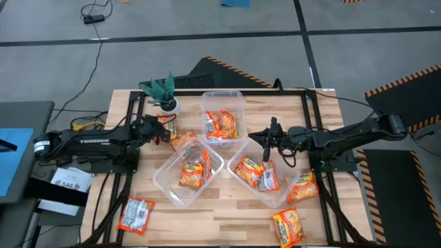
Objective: Sort Maruchan noodles
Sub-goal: Put the orange noodle pack into the bottom left transparent container
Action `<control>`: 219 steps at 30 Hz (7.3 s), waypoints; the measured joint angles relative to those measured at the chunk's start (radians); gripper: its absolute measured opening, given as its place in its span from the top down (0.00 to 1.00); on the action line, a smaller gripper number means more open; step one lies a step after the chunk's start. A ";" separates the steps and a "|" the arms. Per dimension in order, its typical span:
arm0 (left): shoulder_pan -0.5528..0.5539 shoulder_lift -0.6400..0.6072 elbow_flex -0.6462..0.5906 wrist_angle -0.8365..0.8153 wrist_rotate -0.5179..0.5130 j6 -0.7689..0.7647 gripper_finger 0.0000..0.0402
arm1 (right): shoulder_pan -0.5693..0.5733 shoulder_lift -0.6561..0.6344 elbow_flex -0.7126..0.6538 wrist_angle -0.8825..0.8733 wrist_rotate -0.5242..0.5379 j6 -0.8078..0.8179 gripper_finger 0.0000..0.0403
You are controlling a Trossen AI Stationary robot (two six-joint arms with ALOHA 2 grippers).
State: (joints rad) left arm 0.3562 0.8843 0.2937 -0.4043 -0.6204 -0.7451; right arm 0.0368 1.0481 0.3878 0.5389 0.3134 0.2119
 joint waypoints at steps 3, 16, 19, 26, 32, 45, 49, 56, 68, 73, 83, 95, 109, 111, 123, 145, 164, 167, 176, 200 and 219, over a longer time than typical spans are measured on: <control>0.031 -0.001 -0.020 0.056 0.047 0.025 0.50 | 0.000 0.000 0.000 0.000 0.000 0.000 0.92; 0.069 0.000 -0.070 0.167 0.188 0.097 0.60 | 0.000 0.000 0.000 0.000 0.003 -0.001 0.92; 0.069 0.000 -0.070 0.158 0.194 0.112 0.73 | 0.000 0.000 0.000 0.000 0.003 -0.001 0.92; 0.069 -0.003 -0.061 0.144 0.194 0.180 0.99 | 0.000 0.000 0.000 0.000 0.002 -0.002 0.92; 0.036 -0.079 -0.017 0.096 0.188 0.210 1.00 | 0.000 0.000 0.000 -0.004 0.002 -0.002 0.92; -0.145 -0.364 0.038 -0.052 -0.030 0.173 1.00 | 0.000 -0.001 0.000 -0.008 0.002 -0.002 0.92; -0.216 -0.441 0.038 -0.036 -0.105 0.196 1.00 | 0.000 -0.001 0.000 -0.008 0.002 -0.002 0.92; -0.371 -0.492 0.040 0.144 -0.088 0.293 1.00 | 0.000 -0.001 0.000 -0.008 0.002 -0.002 0.92; -0.559 -0.492 0.040 0.266 -0.146 0.391 1.00 | 0.000 -0.001 0.000 -0.008 0.002 -0.002 0.92; -0.558 -0.492 0.015 0.210 -0.227 0.360 1.00 | 0.000 -0.001 0.000 -0.008 0.002 0.000 0.92; -0.463 -0.468 0.009 0.065 -0.192 0.250 0.78 | 0.000 -0.001 0.000 -0.008 0.002 -0.001 0.92; -0.205 -0.227 0.008 0.003 0.018 0.136 0.37 | 0.000 0.000 0.000 -0.008 0.002 -0.001 0.92; -0.043 0.068 0.009 0.092 0.189 0.145 0.34 | 0.000 0.000 0.000 -0.009 0.002 -0.002 0.92; -0.037 0.101 0.011 0.098 0.199 0.133 0.35 | 0.000 0.000 0.000 -0.009 0.002 -0.002 0.92; -0.027 0.136 0.027 0.081 0.261 0.206 0.83 | 0.000 0.000 0.000 -0.011 0.002 -0.002 0.92; -0.324 -0.146 0.140 -0.029 -0.124 0.251 1.00 | 0.000 0.000 0.000 -0.034 0.002 -0.002 0.92; -0.897 -0.190 0.143 0.640 -0.327 0.762 1.00 | 0.000 0.000 0.000 -0.035 0.002 -0.002 0.92; -0.973 -0.165 0.143 0.722 -0.290 0.861 1.00 | 0.000 0.000 0.000 -0.035 0.002 -0.002 0.92; -1.038 -0.083 0.221 0.571 -0.151 0.877 1.00 | 0.000 0.000 0.000 -0.036 0.002 -0.002 0.92; -1.033 0.085 0.339 0.333 -0.256 0.716 0.74 | 0.000 0.000 0.000 -0.032 0.002 0.000 0.92; -1.034 -0.006 0.339 0.341 -0.412 0.651 0.47 | 0.000 0.000 0.000 -0.029 0.002 0.008 0.92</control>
State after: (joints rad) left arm -0.6777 0.8786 0.6331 -0.0631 -1.0326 -0.0940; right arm 0.0367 1.0481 0.3874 0.5101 0.3153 0.2203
